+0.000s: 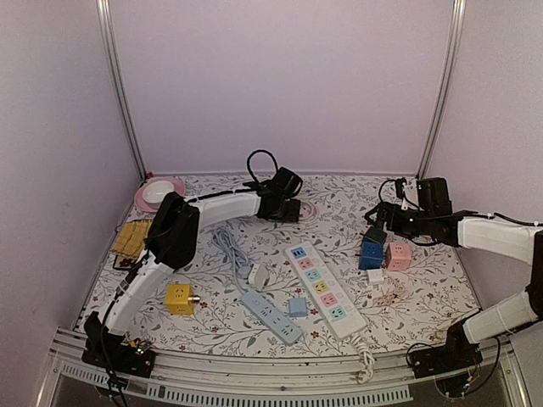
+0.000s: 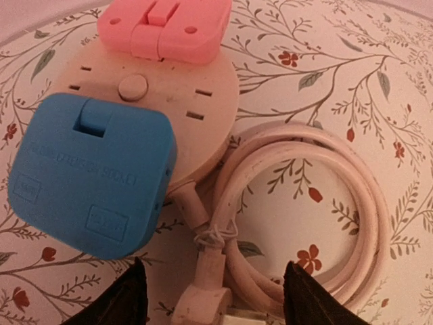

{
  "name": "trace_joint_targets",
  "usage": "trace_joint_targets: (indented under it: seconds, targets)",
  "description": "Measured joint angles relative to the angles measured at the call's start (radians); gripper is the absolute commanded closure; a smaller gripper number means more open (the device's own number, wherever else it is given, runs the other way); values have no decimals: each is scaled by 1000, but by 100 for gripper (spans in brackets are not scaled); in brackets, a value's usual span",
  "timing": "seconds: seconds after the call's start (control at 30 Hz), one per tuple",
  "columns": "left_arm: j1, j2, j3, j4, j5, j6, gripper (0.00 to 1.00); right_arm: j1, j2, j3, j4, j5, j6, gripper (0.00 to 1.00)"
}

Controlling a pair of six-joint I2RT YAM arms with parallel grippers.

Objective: Pull the plug off the socket

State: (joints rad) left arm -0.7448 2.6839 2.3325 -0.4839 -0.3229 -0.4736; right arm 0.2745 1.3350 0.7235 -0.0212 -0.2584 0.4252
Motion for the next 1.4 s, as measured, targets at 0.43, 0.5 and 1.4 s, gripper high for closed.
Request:
trace_joint_targets:
  seconds: [0.43, 0.5, 1.4]
  targets:
    - [-11, -10, -35, -32, -58, 33, 57, 100, -66, -17, -39, 39, 24, 8]
    - [-11, -37, -79, -19, -56, 32, 60, 113, -66, -20, -41, 45, 31, 8]
    - [-138, -689, -1132, 256, -2, -36, 65, 353, 5, -22, -30, 132, 114, 8]
